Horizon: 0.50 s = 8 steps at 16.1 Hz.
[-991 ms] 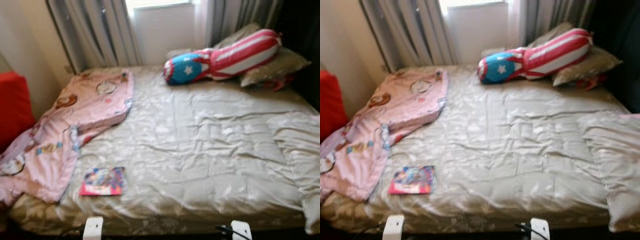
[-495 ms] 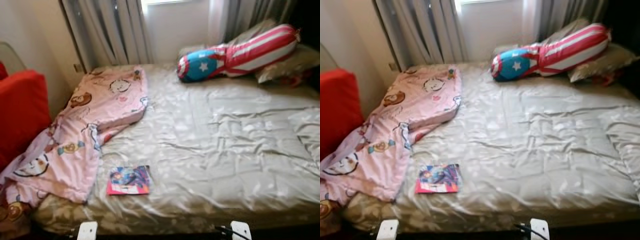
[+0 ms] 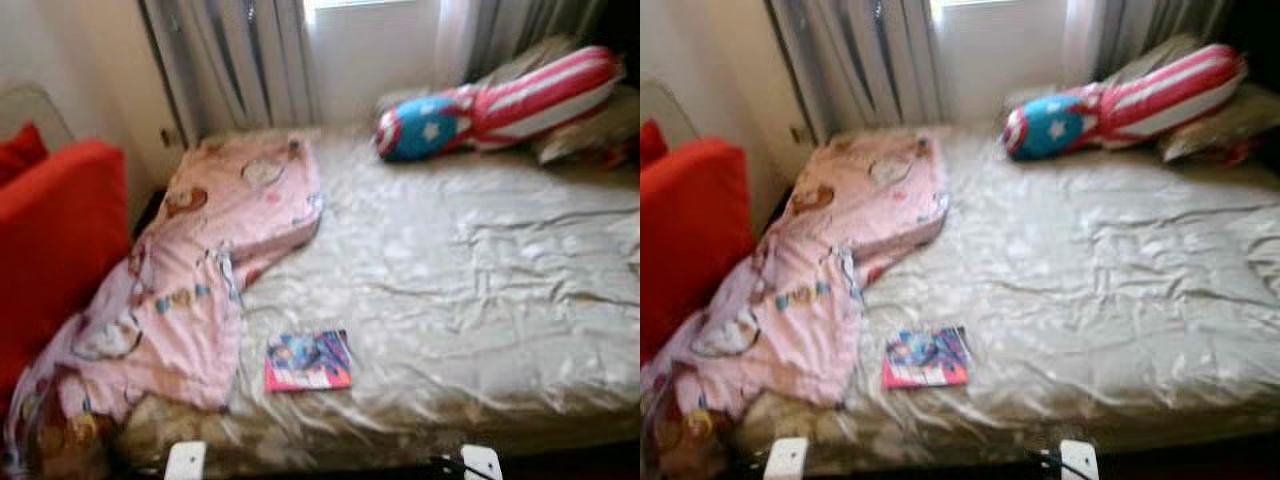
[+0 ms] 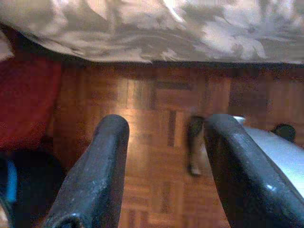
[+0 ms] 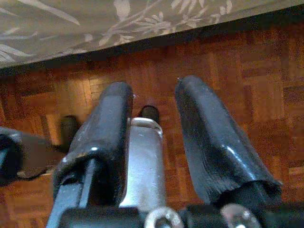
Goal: Clean up the room
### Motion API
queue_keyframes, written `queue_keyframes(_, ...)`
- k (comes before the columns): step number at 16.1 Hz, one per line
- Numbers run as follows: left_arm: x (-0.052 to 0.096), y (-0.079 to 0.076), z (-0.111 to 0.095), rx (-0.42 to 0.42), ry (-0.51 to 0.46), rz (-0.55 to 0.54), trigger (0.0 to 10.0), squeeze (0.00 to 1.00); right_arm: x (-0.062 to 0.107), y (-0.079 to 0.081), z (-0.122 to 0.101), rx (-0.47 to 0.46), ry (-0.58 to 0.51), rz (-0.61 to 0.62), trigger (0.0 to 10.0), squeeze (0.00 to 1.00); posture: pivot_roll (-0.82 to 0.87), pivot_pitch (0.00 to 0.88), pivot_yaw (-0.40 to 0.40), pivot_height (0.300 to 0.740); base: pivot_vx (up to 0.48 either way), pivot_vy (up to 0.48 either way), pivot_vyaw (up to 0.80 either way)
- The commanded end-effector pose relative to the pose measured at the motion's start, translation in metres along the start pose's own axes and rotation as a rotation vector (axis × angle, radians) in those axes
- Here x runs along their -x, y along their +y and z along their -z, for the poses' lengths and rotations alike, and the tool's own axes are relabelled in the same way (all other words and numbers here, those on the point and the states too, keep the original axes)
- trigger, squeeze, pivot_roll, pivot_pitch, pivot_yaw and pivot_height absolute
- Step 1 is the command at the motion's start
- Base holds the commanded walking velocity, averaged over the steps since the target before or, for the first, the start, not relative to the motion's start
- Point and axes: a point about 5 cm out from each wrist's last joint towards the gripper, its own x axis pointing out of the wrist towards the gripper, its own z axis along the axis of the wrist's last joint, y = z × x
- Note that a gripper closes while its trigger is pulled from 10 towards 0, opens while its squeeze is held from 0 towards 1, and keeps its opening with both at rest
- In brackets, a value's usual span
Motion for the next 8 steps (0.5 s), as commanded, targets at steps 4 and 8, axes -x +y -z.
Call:
queue_keyframes(4,0.0025,0.0187,0.0048,-0.015,0.017,-0.030,10.0,0.00,-0.0017,0.0111,-0.0045,-0.007,-0.011,-0.028,10.0,0.00,0.01,0.000,0.034,0.740,0.000,0.000,0.00)
queue_keyframes(8,0.0006,0.0088,-0.0001,-0.024,0.011,-0.014,10.0,0.00,-0.0018,0.0135,-0.0048,0.006,-0.014,-0.039,10.0,0.00,0.01,0.000,0.036,0.740,0.000,0.000,0.00)
